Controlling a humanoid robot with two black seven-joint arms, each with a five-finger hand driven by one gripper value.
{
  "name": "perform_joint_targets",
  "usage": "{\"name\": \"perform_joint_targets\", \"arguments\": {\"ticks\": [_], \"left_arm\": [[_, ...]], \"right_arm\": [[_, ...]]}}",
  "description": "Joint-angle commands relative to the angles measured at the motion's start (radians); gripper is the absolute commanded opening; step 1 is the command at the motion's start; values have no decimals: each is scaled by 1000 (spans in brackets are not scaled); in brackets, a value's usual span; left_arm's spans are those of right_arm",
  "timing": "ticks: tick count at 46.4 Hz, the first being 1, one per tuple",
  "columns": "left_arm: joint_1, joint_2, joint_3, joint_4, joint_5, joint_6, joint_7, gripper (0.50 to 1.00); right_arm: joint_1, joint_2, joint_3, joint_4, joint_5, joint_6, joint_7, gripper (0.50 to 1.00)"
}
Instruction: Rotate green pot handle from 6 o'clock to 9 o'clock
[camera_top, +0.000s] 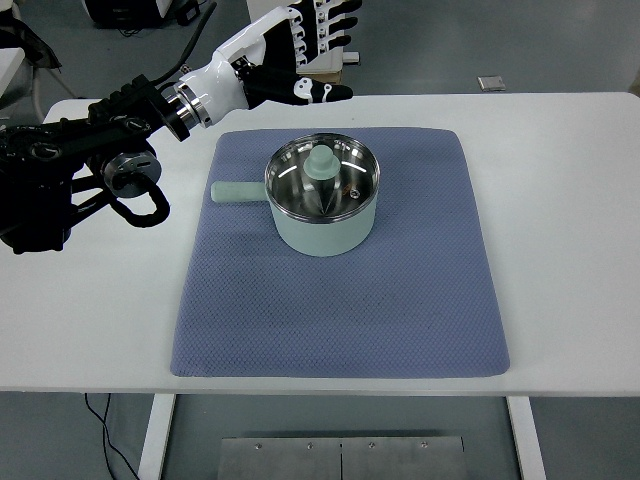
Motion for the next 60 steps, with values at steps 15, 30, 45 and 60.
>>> {"name": "perform_joint_targets", "arguments": {"ticks": [15,30,45,60], "left_arm": [[12,1,-38,93,-124,1,0,1000],[77,-4,-40,156,-230,27,0,1000],[161,-41,-109,204,-268,67,0,1000],[239,-70,-181,208,-271,116,0,1000]], "right_arm": [[0,0,0,0,0,0,0,1000],[0,0,0,0,0,0,0,1000],[0,0,0,0,0,0,0,1000],[0,0,0,0,0,0,0,1000]]}}
